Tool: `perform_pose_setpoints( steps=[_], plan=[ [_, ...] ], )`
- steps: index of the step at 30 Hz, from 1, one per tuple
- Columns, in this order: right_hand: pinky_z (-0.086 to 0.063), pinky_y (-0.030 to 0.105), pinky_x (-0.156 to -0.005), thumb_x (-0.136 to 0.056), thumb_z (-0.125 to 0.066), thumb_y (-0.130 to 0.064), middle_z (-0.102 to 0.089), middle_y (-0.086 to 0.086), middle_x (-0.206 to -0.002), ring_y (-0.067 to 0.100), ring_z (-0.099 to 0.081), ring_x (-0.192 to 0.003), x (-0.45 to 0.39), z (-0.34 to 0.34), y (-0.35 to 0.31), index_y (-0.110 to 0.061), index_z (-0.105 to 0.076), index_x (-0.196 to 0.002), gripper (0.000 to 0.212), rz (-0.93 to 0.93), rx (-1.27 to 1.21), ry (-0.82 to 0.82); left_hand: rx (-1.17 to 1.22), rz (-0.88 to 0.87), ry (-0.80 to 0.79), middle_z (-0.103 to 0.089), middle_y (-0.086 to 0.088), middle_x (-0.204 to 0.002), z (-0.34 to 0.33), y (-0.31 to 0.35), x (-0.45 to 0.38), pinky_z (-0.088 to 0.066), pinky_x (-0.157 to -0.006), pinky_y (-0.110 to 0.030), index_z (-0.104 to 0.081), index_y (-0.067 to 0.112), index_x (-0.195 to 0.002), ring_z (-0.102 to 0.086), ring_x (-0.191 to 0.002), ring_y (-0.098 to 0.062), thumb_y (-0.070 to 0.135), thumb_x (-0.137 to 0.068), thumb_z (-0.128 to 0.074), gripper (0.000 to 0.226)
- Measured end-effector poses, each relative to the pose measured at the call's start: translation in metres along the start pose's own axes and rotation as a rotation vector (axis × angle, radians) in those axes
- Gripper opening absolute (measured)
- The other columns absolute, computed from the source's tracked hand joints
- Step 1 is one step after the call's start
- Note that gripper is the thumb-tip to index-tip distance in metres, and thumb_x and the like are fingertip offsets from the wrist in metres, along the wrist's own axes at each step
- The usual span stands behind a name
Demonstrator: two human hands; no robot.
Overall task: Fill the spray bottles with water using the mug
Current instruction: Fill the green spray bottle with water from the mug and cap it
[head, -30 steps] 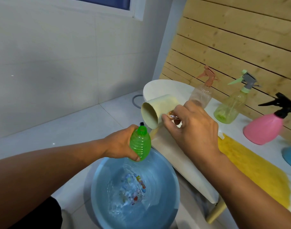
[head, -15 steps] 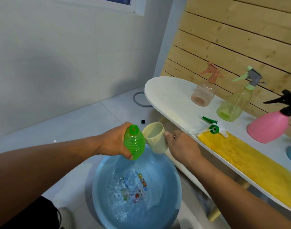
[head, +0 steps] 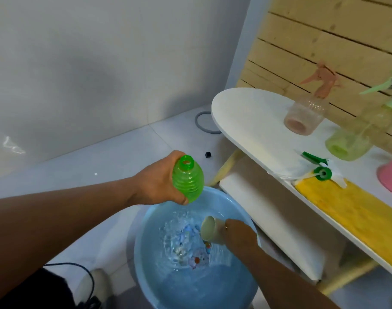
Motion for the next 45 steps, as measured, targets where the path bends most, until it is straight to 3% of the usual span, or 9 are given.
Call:
perform_pose_setpoints(
  steps=[5,10,14,17,20,27,33,40,45],
  plan=[
    [-0.053,0.034,-0.093,-0.097,-0.049,-0.014,-0.071,0.003,-0.121,0.024,-0.068,-0.115,-0.007,-0.03,-0.011,-0.017,-0.07,-0.121,0.032,0.02,0.168,-0.077,-0.01,0.01,-0.002,-0.065,0.012,-0.113,0.002,-0.006,0.0,-0.056,-0.093,-0.04,-0.046,0.035,-0.127,-0.066,-0.104,-0.009,0.041,-0.051,-0.093,0.09],
    [-0.05,0.032,-0.097,-0.104,-0.046,-0.025,-0.067,0.002,-0.129,0.024,-0.064,-0.121,-0.008,-0.056,-0.02,-0.02,-0.065,-0.126,0.03,0.041,0.134,-0.105,-0.007,0.022,-0.027,-0.066,0.013,-0.112,0.0,-0.007,0.002,-0.055,-0.093,-0.039,-0.046,0.034,-0.127,-0.066,-0.104,-0.008,0.04,-0.052,-0.093,0.088],
    [-0.047,0.03,-0.097,-0.101,-0.047,-0.039,-0.066,0.003,-0.128,0.024,-0.062,-0.121,-0.003,-0.055,-0.019,-0.019,-0.066,-0.123,0.035,-0.046,-0.116,-0.131,-0.023,0.019,-0.054,-0.066,0.012,-0.112,-0.004,-0.005,0.005,-0.055,-0.093,-0.039,-0.045,0.035,-0.127,-0.066,-0.104,-0.01,0.042,-0.052,-0.092,0.089],
    [-0.048,0.033,-0.087,-0.099,-0.05,-0.037,-0.069,0.007,-0.102,0.026,-0.065,-0.099,-0.001,-0.044,-0.008,-0.017,-0.067,-0.088,0.028,-0.12,-0.345,-0.107,-0.026,0.022,-0.082,-0.066,0.01,-0.113,-0.006,-0.007,0.005,-0.057,-0.092,-0.044,-0.044,0.036,-0.127,-0.067,-0.105,-0.013,0.049,-0.048,-0.09,0.092],
    [-0.041,0.029,-0.072,-0.1,-0.049,-0.038,-0.061,0.007,-0.085,0.021,-0.054,-0.081,0.001,-0.03,-0.002,-0.021,-0.043,-0.061,0.044,-0.163,-0.482,-0.106,-0.071,0.03,-0.094,-0.066,0.011,-0.113,-0.005,-0.008,0.004,-0.057,-0.092,-0.047,-0.042,0.04,-0.126,-0.067,-0.105,-0.015,0.057,-0.044,-0.087,0.094],
    [-0.042,0.029,-0.063,-0.096,-0.051,-0.039,-0.055,0.002,-0.075,0.023,-0.051,-0.075,0.04,0.055,-0.015,-0.02,-0.054,-0.071,0.032,-0.142,-0.834,-0.048,-0.087,0.028,-0.054,-0.067,0.008,-0.113,0.01,-0.006,0.013,-0.057,-0.091,-0.05,-0.043,0.041,-0.122,-0.068,-0.106,-0.018,0.054,-0.042,-0.091,0.094],
    [-0.036,0.037,-0.059,-0.087,-0.058,-0.04,-0.052,0.005,-0.063,0.024,-0.043,-0.062,0.076,0.147,-0.003,-0.012,-0.054,-0.061,0.039,-0.111,-0.888,0.161,-0.094,0.056,-0.041,-0.067,0.006,-0.111,0.022,-0.01,0.022,-0.059,-0.088,-0.048,-0.045,0.034,-0.123,-0.068,-0.102,-0.016,0.051,-0.038,-0.089,0.097],
    [-0.029,0.023,-0.048,-0.088,-0.069,-0.047,-0.047,-0.003,-0.058,0.014,-0.037,-0.052,0.11,0.226,0.004,-0.019,-0.054,-0.068,0.038,0.003,-0.936,0.319,-0.179,0.067,-0.134,-0.066,0.013,-0.113,-0.001,-0.005,0.025,-0.058,-0.091,-0.043,-0.042,0.044,-0.123,-0.067,-0.103,-0.013,0.053,-0.04,-0.089,0.096],
    [-0.029,0.027,-0.054,-0.088,-0.07,-0.046,-0.043,-0.007,-0.053,0.011,-0.034,-0.049,0.122,0.256,0.006,-0.02,-0.05,-0.06,0.043,0.07,-0.966,0.406,-0.127,0.021,-0.178,-0.066,0.014,-0.114,-0.022,0.018,0.017,-0.058,-0.093,-0.042,-0.043,0.041,-0.127,-0.067,-0.104,-0.01,0.051,-0.044,-0.091,0.097]
  ],
)
Point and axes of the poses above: each hand's wrist, its own x-axis away from the middle knuckle, its own z-axis out of the back of the hand, y = z × x, the point moved 9 cm from there along -x, towards the middle knuckle
